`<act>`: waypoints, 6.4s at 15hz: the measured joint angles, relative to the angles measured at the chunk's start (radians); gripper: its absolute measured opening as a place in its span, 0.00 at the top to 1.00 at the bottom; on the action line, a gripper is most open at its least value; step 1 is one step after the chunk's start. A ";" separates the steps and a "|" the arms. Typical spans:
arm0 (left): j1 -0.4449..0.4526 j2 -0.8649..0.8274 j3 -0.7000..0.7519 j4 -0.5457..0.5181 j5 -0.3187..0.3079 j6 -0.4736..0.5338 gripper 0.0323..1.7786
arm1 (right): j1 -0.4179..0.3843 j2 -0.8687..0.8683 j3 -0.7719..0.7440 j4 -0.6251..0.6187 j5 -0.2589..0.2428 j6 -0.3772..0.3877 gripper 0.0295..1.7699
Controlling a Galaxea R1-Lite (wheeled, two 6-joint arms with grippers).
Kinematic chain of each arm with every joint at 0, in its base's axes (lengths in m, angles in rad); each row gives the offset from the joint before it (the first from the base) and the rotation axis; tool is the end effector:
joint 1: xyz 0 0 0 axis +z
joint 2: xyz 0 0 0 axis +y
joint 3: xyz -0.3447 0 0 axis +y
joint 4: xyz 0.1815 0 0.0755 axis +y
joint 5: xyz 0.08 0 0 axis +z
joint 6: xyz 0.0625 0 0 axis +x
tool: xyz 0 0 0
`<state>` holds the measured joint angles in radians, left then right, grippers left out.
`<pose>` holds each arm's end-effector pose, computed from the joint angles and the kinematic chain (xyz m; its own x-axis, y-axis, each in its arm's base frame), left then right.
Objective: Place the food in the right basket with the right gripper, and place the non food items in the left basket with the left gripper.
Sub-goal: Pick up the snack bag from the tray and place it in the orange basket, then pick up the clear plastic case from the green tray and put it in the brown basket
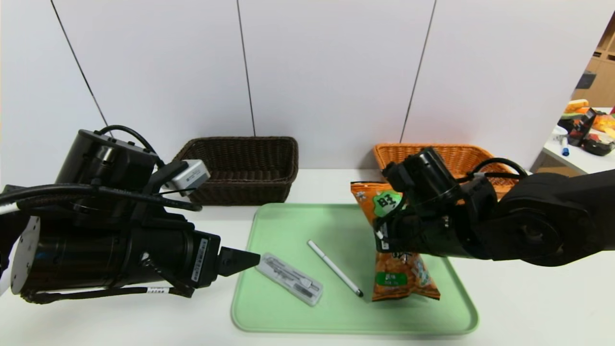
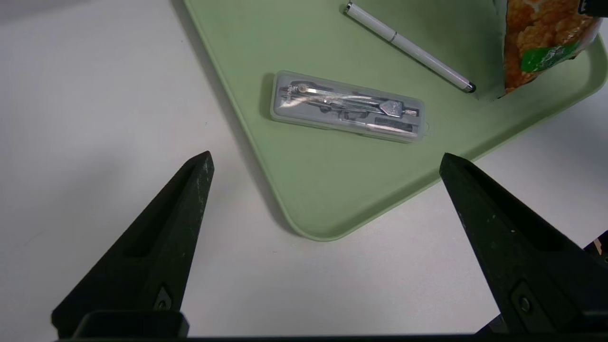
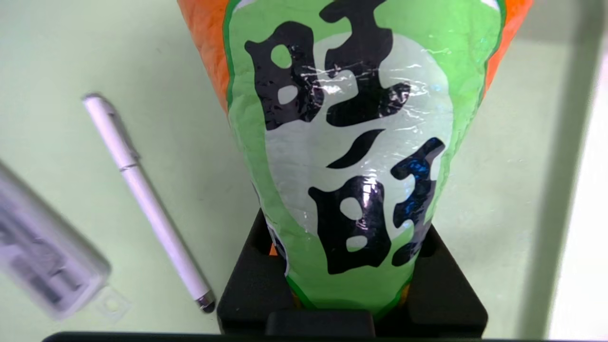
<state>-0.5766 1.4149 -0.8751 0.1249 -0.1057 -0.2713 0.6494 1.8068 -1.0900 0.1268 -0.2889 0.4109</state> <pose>0.2084 -0.1434 0.2243 0.5986 -0.5152 -0.6134 0.4508 0.8497 -0.2736 0.2975 0.2035 0.1683 0.6798 0.1584 -0.7161 -0.1555 0.9853 0.0704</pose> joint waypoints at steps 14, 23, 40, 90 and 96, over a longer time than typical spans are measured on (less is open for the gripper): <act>0.002 -0.018 0.003 0.000 0.000 -0.001 0.05 | -0.382 -0.261 -0.015 0.003 0.031 -0.252 0.76; 0.004 -0.041 0.017 0.000 0.000 -0.009 0.05 | -0.579 -0.257 -0.131 -0.002 0.157 -0.826 0.76; 0.014 -0.051 0.025 -0.001 -0.003 -0.030 0.05 | -0.573 0.131 -0.517 -0.007 0.113 -1.534 0.76; 0.028 -0.053 0.027 -0.052 -0.020 -0.057 0.05 | -0.428 -0.385 -0.077 0.294 0.379 -0.512 0.04; 0.024 -0.062 0.031 -0.051 -0.031 -0.057 0.05 | -0.312 -0.505 0.096 0.283 0.423 -0.508 0.04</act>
<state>-0.5528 1.3528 -0.8438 0.0734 -0.1370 -0.3279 0.3377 1.3021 -0.9943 0.4102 0.1336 -0.0970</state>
